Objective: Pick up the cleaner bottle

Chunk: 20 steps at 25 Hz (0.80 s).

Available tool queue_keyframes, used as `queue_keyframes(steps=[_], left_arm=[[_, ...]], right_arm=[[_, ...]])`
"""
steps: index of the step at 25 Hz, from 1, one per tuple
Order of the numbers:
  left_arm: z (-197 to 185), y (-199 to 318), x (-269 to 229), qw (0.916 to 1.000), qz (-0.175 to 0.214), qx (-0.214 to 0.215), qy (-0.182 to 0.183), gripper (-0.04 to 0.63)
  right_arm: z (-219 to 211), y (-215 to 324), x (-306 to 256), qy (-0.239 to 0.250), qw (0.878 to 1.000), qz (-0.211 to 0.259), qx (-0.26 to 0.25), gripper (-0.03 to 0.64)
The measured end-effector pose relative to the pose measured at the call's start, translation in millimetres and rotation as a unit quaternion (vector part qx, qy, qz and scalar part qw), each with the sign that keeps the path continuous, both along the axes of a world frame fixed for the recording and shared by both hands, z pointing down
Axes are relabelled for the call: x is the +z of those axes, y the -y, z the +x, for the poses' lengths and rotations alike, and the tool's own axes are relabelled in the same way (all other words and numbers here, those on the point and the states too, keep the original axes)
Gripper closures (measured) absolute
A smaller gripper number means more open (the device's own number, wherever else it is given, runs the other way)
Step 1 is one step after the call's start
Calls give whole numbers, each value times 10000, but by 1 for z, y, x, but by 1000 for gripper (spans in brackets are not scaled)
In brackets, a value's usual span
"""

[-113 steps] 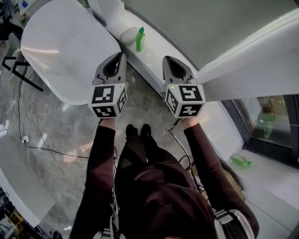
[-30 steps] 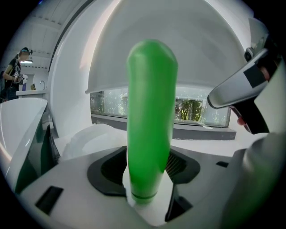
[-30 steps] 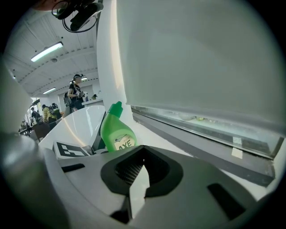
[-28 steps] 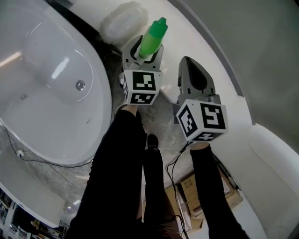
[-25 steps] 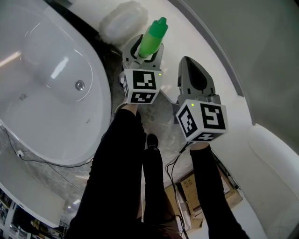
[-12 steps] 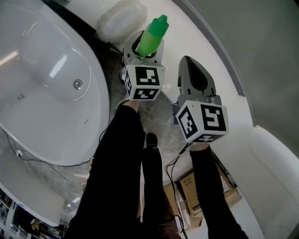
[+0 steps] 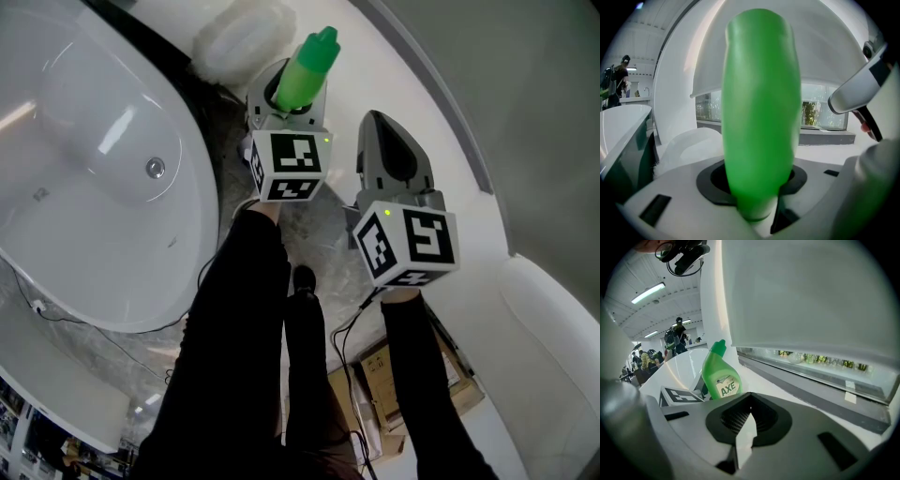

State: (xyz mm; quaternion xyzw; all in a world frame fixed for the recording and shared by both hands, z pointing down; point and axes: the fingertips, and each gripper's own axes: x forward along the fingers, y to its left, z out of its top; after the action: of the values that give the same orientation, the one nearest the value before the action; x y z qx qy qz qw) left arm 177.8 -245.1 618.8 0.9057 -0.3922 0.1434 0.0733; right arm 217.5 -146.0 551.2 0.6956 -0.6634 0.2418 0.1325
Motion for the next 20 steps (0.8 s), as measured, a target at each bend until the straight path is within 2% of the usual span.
queue_keyframes(steps=[10, 20], left_arm=[[-1, -4, -7, 9999, 3, 155, -55, 399], [-11, -9, -55, 9996, 114, 138, -236, 399]], right_arm=[[-1, 2, -9, -122, 9999, 40, -36, 615], [-2, 2, -41, -208, 9996, 210, -40, 615]])
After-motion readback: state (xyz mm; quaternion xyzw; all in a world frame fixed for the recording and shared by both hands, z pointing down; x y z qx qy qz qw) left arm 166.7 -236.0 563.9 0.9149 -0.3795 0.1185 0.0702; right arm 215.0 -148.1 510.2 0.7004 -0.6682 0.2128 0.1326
